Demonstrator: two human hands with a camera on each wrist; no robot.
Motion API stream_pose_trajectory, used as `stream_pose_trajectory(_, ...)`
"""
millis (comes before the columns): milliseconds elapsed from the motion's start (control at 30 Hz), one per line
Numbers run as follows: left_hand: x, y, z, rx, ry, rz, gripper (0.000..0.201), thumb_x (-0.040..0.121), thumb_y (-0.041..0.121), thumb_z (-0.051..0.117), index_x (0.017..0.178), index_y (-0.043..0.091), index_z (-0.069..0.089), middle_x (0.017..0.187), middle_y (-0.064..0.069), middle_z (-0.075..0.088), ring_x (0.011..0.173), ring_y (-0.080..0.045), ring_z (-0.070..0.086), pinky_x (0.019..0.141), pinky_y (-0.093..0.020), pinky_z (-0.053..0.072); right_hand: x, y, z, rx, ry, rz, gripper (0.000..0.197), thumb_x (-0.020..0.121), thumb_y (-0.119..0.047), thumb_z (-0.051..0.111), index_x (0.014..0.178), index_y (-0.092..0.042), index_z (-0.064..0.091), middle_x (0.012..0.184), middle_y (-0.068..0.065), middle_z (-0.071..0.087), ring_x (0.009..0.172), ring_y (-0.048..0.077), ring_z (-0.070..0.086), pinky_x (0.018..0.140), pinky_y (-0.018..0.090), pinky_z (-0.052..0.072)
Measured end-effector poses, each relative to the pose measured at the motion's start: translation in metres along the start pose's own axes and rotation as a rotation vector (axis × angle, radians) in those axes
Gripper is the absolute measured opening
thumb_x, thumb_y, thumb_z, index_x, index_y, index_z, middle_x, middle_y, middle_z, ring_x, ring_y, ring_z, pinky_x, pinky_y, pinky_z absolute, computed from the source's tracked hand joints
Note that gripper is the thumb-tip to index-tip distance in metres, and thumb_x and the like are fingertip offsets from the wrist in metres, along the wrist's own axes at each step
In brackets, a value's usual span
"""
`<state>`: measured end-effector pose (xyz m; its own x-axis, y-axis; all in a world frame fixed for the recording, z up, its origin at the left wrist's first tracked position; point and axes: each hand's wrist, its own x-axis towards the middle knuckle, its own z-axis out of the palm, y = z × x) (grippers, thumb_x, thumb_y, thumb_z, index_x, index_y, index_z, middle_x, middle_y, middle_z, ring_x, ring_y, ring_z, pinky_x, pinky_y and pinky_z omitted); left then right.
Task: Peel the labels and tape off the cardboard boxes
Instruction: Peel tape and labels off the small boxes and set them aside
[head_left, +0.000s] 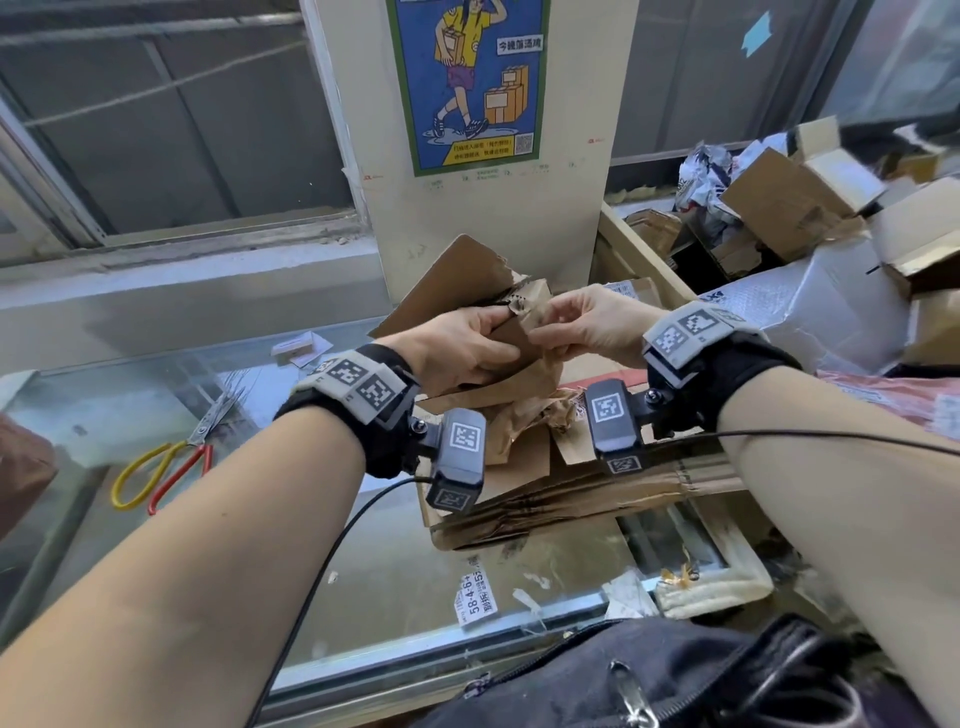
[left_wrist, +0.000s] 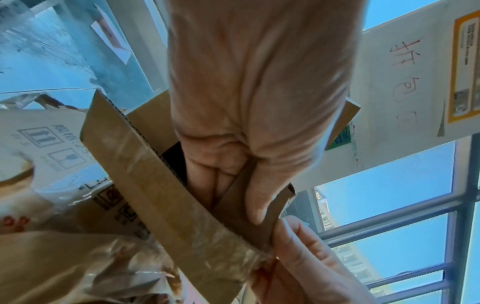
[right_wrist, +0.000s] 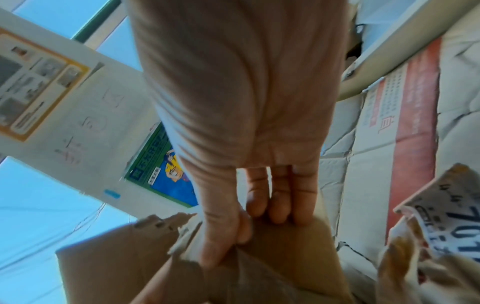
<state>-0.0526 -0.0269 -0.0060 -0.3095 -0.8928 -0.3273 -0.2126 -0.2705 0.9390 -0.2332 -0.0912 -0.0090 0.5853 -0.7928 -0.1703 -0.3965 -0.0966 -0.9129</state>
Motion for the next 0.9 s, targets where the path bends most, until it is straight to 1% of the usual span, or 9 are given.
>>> stream_pose_trajectory(100, 0.000, 0.006, 0.002, -0.137, 0.032, -0.061, 0.034, 0.096, 0.006, 0.046, 0.129, 0.010, 0.054, 0.103, -0.013, 0.063, 0.088, -0.023, 0.063, 0.083, -0.035, 0.051, -0.002, 0.000, 0.001, 0.116, -0.046, -0.007, 0.014, 0.085, -0.005, 0.065, 0.097, 0.001, 0.059, 0.078, 0.013, 0.052, 0.062, 0.016, 0.051, 0.057, 0.020, 0.047)
stream_pose_trajectory(167, 0.002, 0.012, 0.009, -0.230, 0.119, -0.107, 0.029, 0.091, 0.028, 0.054, 0.110, 0.009, 0.064, 0.089, -0.011, 0.065, 0.075, -0.023, 0.062, 0.071, -0.033, 0.051, -0.001, -0.004, 0.005, 0.141, -0.058, -0.027, 0.015, 0.086, -0.004, 0.064, 0.099, 0.000, 0.059, 0.080, 0.013, 0.052, 0.064, 0.016, 0.049, 0.058, 0.021, 0.047)
stream_pose_trajectory(233, 0.010, 0.011, 0.013, -0.198, 0.269, -0.035, 0.038, 0.084, 0.044, 0.068, 0.099, 0.009, 0.072, 0.090, -0.009, 0.073, 0.085, -0.024, 0.067, 0.083, -0.037, 0.054, 0.000, -0.009, 0.008, 0.145, -0.049, -0.045, 0.007, 0.086, 0.000, 0.062, 0.093, 0.000, 0.063, 0.082, 0.013, 0.054, 0.063, 0.015, 0.048, 0.057, 0.020, 0.046)
stream_pose_trajectory(300, 0.015, 0.010, 0.016, -0.144, 0.360, 0.070, 0.036, 0.084, 0.038, 0.072, 0.105, 0.009, 0.073, 0.100, -0.011, 0.073, 0.096, -0.025, 0.067, 0.092, -0.038, 0.052, 0.000, -0.011, 0.006, 0.168, -0.038, -0.051, 0.008, 0.086, 0.004, 0.060, 0.088, -0.003, 0.065, 0.082, 0.013, 0.054, 0.062, 0.014, 0.046, 0.057, 0.021, 0.042)
stream_pose_trajectory(367, 0.016, 0.009, 0.018, -0.131, 0.393, 0.119, 0.028, 0.091, 0.026, 0.066, 0.107, 0.004, 0.071, 0.101, -0.015, 0.071, 0.091, -0.022, 0.066, 0.087, -0.036, 0.053, -0.002, -0.010, 0.003, 0.202, -0.034, -0.053, 0.005, 0.086, 0.004, 0.060, 0.082, 0.002, 0.059, 0.075, 0.011, 0.052, 0.060, 0.013, 0.043, 0.057, 0.022, 0.038)
stream_pose_trajectory(433, 0.016, 0.008, 0.018, -0.133, 0.405, 0.139, 0.022, 0.093, 0.021, 0.062, 0.105, 0.003, 0.069, 0.096, -0.014, 0.071, 0.088, -0.021, 0.065, 0.087, -0.036, 0.053, -0.002, -0.007, 0.002, 0.226, -0.017, -0.061, 0.018, 0.087, 0.004, 0.059, 0.072, -0.002, 0.052, 0.067, 0.009, 0.049, 0.056, 0.012, 0.041, 0.055, 0.020, 0.035)
stream_pose_trajectory(567, 0.015, 0.008, 0.017, -0.163, 0.383, 0.143, 0.017, 0.095, 0.019, 0.061, 0.100, 0.005, 0.069, 0.089, -0.011, 0.069, 0.085, -0.022, 0.063, 0.087, -0.037, 0.052, -0.003, -0.003, 0.005, 0.343, 0.004, -0.093, 0.017, 0.086, 0.005, 0.058, 0.072, -0.003, 0.051, 0.065, 0.008, 0.053, 0.056, 0.010, 0.045, 0.056, 0.020, 0.034)
stream_pose_trajectory(700, 0.014, 0.006, 0.016, -0.204, 0.396, 0.146, 0.010, 0.094, 0.018, 0.062, 0.088, 0.013, 0.069, 0.077, -0.005, 0.069, 0.074, -0.017, 0.063, 0.079, -0.033, 0.053, -0.002, 0.004, 0.007, 0.431, 0.036, -0.134, 0.029, 0.087, 0.004, 0.057, 0.062, -0.007, 0.047, 0.054, 0.002, 0.054, 0.063, 0.019, 0.044, 0.059, 0.025, 0.032)
stream_pose_trajectory(900, 0.015, 0.005, 0.017, -0.296, 0.453, 0.149, 0.008, 0.092, 0.019, 0.064, 0.087, 0.017, 0.070, 0.082, -0.004, 0.070, 0.082, -0.018, 0.064, 0.088, -0.037, 0.053, -0.002, 0.008, 0.016, 0.524, 0.121, -0.200, 0.031, 0.087, 0.004, 0.057, 0.061, -0.008, 0.045, 0.052, 0.002, 0.057, 0.059, 0.022, 0.050, 0.056, 0.023, 0.033)
